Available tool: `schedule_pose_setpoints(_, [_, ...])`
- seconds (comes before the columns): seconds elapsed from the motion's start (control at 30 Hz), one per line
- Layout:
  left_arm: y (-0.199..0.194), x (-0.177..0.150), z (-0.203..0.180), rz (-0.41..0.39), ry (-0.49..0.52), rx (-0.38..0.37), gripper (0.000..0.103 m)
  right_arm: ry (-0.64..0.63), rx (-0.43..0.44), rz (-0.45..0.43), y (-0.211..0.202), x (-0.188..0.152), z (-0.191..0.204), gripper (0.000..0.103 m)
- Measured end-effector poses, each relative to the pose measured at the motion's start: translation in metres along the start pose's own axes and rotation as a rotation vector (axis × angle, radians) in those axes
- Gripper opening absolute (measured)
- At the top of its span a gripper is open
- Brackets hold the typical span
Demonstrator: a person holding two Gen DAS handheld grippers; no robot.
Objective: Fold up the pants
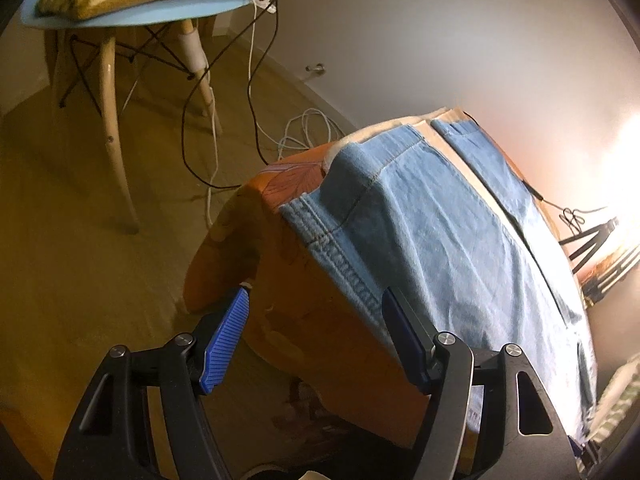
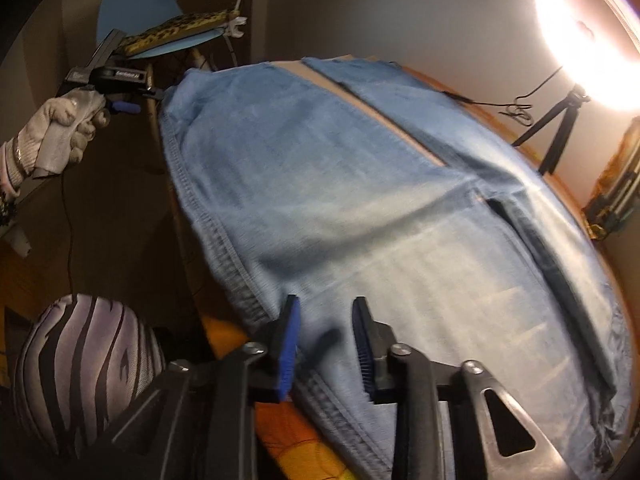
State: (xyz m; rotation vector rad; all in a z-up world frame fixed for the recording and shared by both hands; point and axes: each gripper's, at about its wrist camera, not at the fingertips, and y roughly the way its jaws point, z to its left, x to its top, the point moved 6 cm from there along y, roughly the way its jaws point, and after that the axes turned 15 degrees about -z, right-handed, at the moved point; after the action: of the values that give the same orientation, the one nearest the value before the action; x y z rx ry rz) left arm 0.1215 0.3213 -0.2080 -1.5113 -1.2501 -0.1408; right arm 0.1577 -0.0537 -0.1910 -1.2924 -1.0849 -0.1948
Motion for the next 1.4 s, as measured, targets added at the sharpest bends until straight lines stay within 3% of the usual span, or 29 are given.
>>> schedule_pose_setpoints(0.37, [0.023,0.005,0.008,0.005,-0.148,-0.024,0.066,0.036,-0.021,-0.009,-0.004,0.006,-0.019,0.015])
schedule_pose_setpoints(0.43, [0.023,0.006,0.008,0.003,-0.176,-0.04,0.039,0.04,-0.02,-0.011,-0.005,0.006,-0.019,0.015])
schedule_pose_setpoints(0.5, [0.021,0.008,0.006,-0.006,-0.198,-0.054,0.029,0.042,-0.024,-0.012,-0.005,0.006,-0.02,0.016])
schedule_pose_setpoints(0.67, [0.016,0.012,0.003,-0.026,-0.188,-0.051,0.028,0.057,-0.026,-0.022,-0.007,0.006,-0.023,0.02])
schedule_pose_setpoints(0.8, [0.011,0.015,0.002,-0.048,-0.17,-0.071,0.014,0.059,-0.027,-0.022,-0.007,0.005,-0.024,0.021])
schedule_pose_setpoints(1.03, [0.008,0.022,-0.015,-0.069,-0.121,-0.105,0.014,0.066,-0.031,-0.016,-0.007,0.001,-0.025,0.024])
schedule_pose_setpoints(1.1, [0.012,0.021,-0.019,-0.065,-0.071,-0.086,0.014,0.066,-0.029,-0.016,-0.008,0.0,-0.025,0.025])
schedule_pose_setpoints(1.27, [0.022,0.018,-0.017,-0.051,-0.057,-0.051,0.014,0.065,-0.03,-0.021,-0.01,0.0,-0.026,0.027])
schedule_pose_setpoints(1.4, [0.026,0.02,-0.021,-0.052,-0.012,-0.039,0.012,0.055,-0.018,-0.025,-0.014,-0.001,-0.025,0.035])
